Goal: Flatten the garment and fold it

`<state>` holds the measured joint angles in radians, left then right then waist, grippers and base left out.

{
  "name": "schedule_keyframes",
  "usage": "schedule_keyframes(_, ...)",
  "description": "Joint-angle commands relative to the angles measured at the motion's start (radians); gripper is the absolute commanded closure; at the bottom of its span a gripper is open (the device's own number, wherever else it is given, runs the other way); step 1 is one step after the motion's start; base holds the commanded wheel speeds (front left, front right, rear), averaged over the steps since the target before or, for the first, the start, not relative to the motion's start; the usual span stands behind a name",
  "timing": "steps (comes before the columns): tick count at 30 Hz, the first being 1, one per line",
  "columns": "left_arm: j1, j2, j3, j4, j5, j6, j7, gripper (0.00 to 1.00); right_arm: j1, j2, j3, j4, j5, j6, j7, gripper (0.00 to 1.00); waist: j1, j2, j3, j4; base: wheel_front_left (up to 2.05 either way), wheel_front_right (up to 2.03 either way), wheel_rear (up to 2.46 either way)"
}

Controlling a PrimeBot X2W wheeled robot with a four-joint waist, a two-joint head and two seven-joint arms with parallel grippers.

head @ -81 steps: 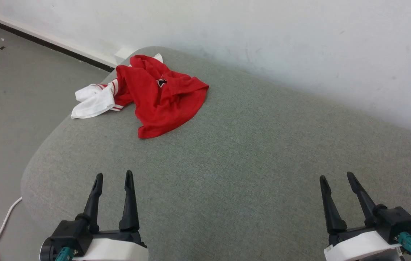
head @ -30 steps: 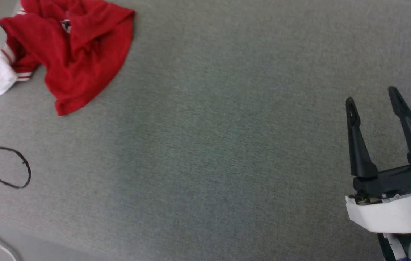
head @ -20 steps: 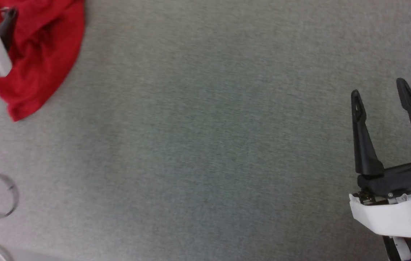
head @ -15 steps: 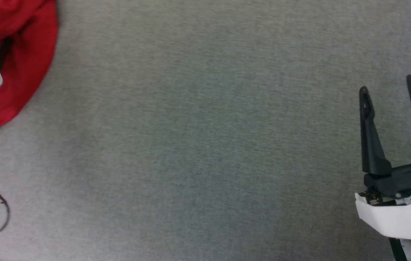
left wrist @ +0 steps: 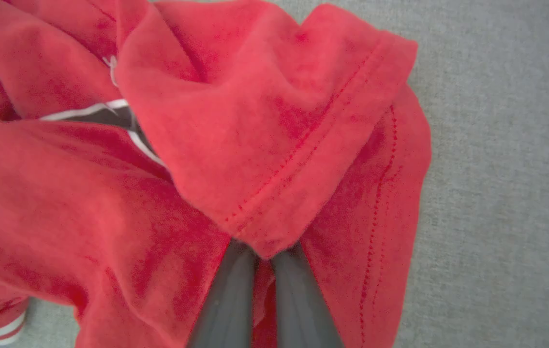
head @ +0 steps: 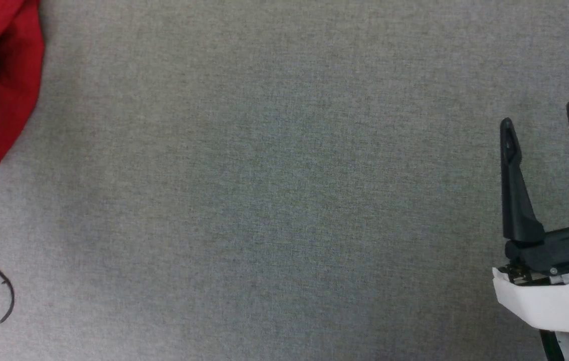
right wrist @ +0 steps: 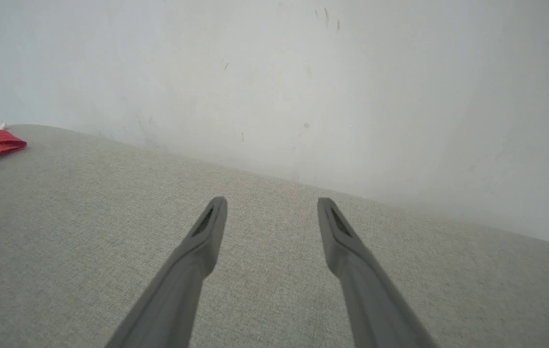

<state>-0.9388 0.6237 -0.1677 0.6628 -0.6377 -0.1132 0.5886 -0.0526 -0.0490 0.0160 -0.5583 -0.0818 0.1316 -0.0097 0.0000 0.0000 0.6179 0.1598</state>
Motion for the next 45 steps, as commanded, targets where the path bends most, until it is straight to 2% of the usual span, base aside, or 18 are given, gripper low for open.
schedule_keyframes(1,0.030,-0.003,-0.001,0.007,-0.009,0.003,-0.005,1.00,-0.006,-0.001,0.005,0.007,0.008,-0.001,-0.005,0.00,0.0000,0.0000,-0.018,0.003,0.00,0.00,0.00)
schedule_keyframes(7,0.009,0.026,0.030,-0.037,-0.007,0.018,-0.075,1.00,-0.008,-0.001,0.018,0.055,0.041,-0.001,-0.038,0.00,0.0000,0.0000,-0.093,0.000,0.00,0.00,0.00)
schedule_keyframes(14,-0.049,0.065,0.053,-0.127,0.045,0.049,-0.215,1.00,0.004,-0.001,0.004,0.117,0.093,-0.001,-0.085,0.00,0.0000,0.0000,-0.199,-0.013,0.00,0.00,0.00)
schedule_keyframes(17,-0.090,0.054,0.055,-0.168,0.065,0.067,-0.275,1.00,0.012,-0.001,-0.015,0.146,0.114,-0.001,-0.106,0.00,0.0000,0.0000,-0.242,-0.021,0.00,0.00,0.00)
schedule_keyframes(22,-0.162,0.023,0.018,-0.218,0.086,0.057,-0.300,1.00,0.024,-0.001,-0.039,0.192,0.142,-0.001,-0.137,0.00,0.0000,0.0000,-0.308,-0.047,0.00,0.00,0.00)
schedule_keyframes(28,-0.249,-0.051,-0.030,-0.281,0.083,0.049,-0.294,1.00,0.045,-0.001,-0.052,0.240,0.179,-0.001,-0.170,0.00,0.0000,0.0000,-0.375,-0.093,0.00,0.00,0.00)
schedule_keyframes(35,-0.332,-0.221,-0.074,-0.362,0.027,0.078,-0.275,1.00,0.060,-0.001,-0.085,0.277,0.209,-0.001,-0.199,0.00,0.0000,0.0000,-0.414,-0.140,0.00,0.00,0.00)
schedule_keyframes(37,-0.339,-0.265,-0.099,-0.390,0.024,0.087,-0.272,1.00,0.060,-0.001,-0.090,0.285,0.215,-0.001,-0.206,0.00,0.0000,0.0000,-0.422,-0.156,0.00,0.00,0.00)
schedule_keyframes(38,-0.339,-0.265,-0.099,-0.390,0.024,0.087,-0.272,1.00,0.060,-0.001,-0.090,0.285,0.215,-0.001,-0.206,0.00,0.0000,0.0000,-0.422,-0.156,0.00,0.00,0.00)
schedule_keyframes(45,-0.295,-0.381,-0.211,-0.450,0.027,0.089,-0.246,1.00,0.060,-0.001,-0.096,0.316,0.238,-0.001,-0.225,0.00,0.0000,0.0000,-0.438,-0.235,0.00,0.00,0.00)
